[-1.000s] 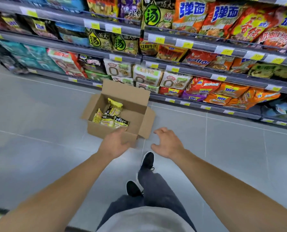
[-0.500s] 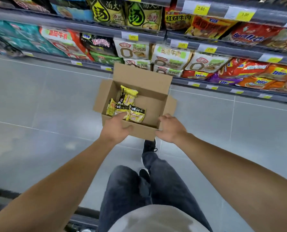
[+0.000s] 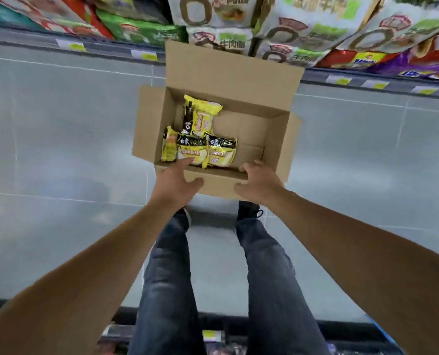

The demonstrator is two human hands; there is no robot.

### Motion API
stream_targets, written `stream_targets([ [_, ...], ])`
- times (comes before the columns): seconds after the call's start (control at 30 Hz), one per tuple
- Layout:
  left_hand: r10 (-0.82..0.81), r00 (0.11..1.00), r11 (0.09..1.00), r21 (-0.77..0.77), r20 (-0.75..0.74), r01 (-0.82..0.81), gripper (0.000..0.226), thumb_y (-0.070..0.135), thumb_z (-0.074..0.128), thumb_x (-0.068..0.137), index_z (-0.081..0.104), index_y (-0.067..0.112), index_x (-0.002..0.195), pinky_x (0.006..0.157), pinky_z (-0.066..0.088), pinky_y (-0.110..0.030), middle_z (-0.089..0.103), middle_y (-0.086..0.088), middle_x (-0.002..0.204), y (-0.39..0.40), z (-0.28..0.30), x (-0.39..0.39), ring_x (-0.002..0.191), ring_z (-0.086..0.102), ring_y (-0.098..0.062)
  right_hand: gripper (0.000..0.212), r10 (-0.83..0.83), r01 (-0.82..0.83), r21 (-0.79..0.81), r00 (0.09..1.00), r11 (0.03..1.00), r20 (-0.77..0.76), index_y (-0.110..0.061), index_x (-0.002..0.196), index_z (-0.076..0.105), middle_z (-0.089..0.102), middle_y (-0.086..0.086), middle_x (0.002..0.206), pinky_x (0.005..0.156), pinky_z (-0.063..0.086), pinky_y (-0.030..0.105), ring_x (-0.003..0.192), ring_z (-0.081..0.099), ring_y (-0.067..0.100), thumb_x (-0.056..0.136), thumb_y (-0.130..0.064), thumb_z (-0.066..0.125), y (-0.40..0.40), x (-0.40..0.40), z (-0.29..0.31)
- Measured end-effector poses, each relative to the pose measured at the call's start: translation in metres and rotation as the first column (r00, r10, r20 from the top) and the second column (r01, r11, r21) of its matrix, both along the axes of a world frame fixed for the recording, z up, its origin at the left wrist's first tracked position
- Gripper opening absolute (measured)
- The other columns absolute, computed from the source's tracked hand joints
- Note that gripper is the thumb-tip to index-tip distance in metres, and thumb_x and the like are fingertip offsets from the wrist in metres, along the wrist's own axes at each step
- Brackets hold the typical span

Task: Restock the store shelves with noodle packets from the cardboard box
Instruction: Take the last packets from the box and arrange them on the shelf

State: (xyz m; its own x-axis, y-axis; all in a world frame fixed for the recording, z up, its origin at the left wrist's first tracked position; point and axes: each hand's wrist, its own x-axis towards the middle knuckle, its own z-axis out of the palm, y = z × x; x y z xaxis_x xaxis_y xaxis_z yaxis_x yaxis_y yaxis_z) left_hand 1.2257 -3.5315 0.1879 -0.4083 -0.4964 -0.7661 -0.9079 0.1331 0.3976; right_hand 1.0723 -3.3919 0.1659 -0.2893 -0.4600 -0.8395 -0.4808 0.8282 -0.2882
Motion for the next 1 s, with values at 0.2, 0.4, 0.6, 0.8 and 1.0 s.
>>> stream_targets([
  [0.2,-0.048,0.999,0.998,0.043,0.014,0.047,0.061,0.030,0.066,0.087,0.045,0.022,0.143,0.078,0.038,-0.020,0.063,-0.002,0.125,-0.040,-0.108,0.012,0.086,0.051,-0.008,0.043,-0.130,0.129,0.027,0.990,0.991,0.055,-0.019,0.120,0.055,0.055,-0.002,0.109,0.072,0.048,0.030,0.096,0.055,0.018,0.079,-0.031,0.058,-0.038,0.027,-0.109],
  [0.4,-0.012,1.000,0.998,0.070,0.023,0.011,0.056,0.029,0.062,0.085,0.048,0.029,0.139,0.060,0.041,-0.019,0.061,0.007,0.112,-0.071,-0.228,0.009,0.089,0.057,-0.014,0.062,-0.328,0.326,0.038,0.942,0.945,0.074,-0.019,0.140,0.045,0.050,0.001,0.135,0.071,0.049,0.030,0.102,0.055,0.016,0.080,-0.022,0.062,-0.073,0.040,-0.240],
  [0.6,0.001,1.000,0.999,0.048,-0.010,0.000,0.047,0.031,0.065,0.088,0.054,0.026,0.134,0.084,0.044,-0.023,0.062,0.004,0.123,-0.081,-0.311,0.011,0.108,0.058,-0.015,0.058,-0.509,0.504,0.074,0.855,0.861,0.103,-0.013,0.129,0.046,0.056,0.004,0.108,0.073,0.040,0.028,0.103,0.056,0.023,0.084,-0.044,0.066,-0.109,0.047,-0.352],
  [0.8,0.059,0.998,0.997,0.048,-0.008,-0.059,0.038,0.028,0.063,0.087,0.059,0.030,0.125,0.067,0.043,-0.014,0.066,0.009,0.110,-0.081,-0.342,0.017,0.092,0.060,-0.006,0.044,-0.605,0.607,-0.011,0.792,0.794,0.081,-0.017,0.115,0.057,0.059,-0.004,0.095,0.064,0.042,0.022,0.083,0.055,0.013,0.083,-0.042,0.072,-0.120,0.053,-0.390],
  [1.0,0.186,0.982,0.980,0.071,0.006,-0.186,0.057,0.034,0.068,0.084,0.050,0.020,0.136,0.099,0.041,-0.028,0.056,0.005,0.132,-0.082,-0.335,0.002,0.113,0.052,-0.009,0.029,-0.770,0.780,0.009,0.617,0.626,0.161,-0.016,0.101,0.066,0.070,0.000,0.093,0.072,0.054,0.027,0.083,0.065,0.016,0.079,-0.032,0.075,-0.073,0.026,-0.361],
])
